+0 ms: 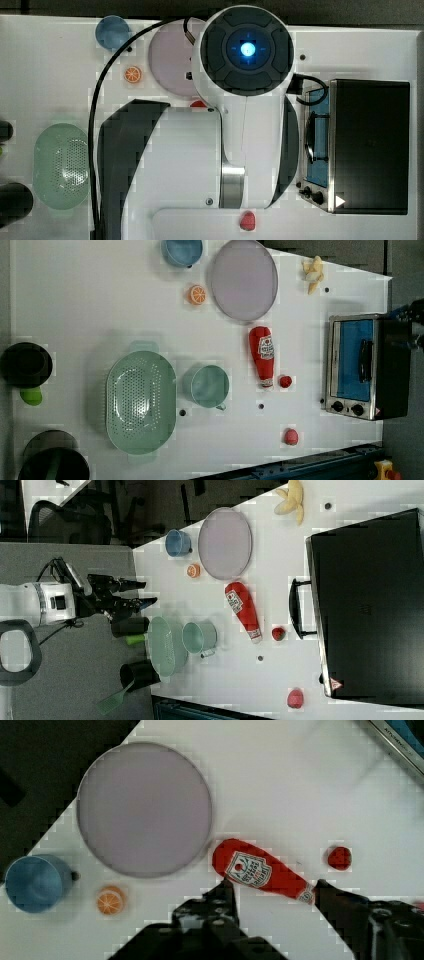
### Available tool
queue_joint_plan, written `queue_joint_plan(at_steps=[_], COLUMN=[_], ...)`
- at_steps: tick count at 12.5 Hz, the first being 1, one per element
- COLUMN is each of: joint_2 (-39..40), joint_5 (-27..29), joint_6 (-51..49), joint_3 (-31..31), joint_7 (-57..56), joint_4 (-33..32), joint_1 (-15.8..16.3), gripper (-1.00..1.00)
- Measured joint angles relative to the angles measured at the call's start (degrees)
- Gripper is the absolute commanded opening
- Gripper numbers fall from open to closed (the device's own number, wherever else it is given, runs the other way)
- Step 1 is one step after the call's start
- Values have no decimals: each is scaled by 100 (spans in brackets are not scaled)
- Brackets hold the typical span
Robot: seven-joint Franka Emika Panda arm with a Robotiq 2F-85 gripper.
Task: Pick Ketchup from the table and place it in strainer.
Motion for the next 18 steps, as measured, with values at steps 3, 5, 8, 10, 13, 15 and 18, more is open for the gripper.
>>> queue_joint_plan(at_steps=[3, 5, 8, 10, 13, 15, 18], joint_2=[-875, -1240, -1200, -896, -177, 256, 598], joint_5=[22, 96, 86, 60, 67, 96, 87], joint_6=[-902, -829, -385, -150, 311, 790, 1346], joint_3=[283, 266, 326, 381, 492, 565, 714], joint_7=[0, -39, -95, -298, -1102, -1760, -2777], joint_4=[-627, -632, -565, -593, -862, -1231, -1852], joint_1=[-446, -500, -569, -573, -567, -559, -567], gripper=[99, 100, 100, 100, 100, 100, 100])
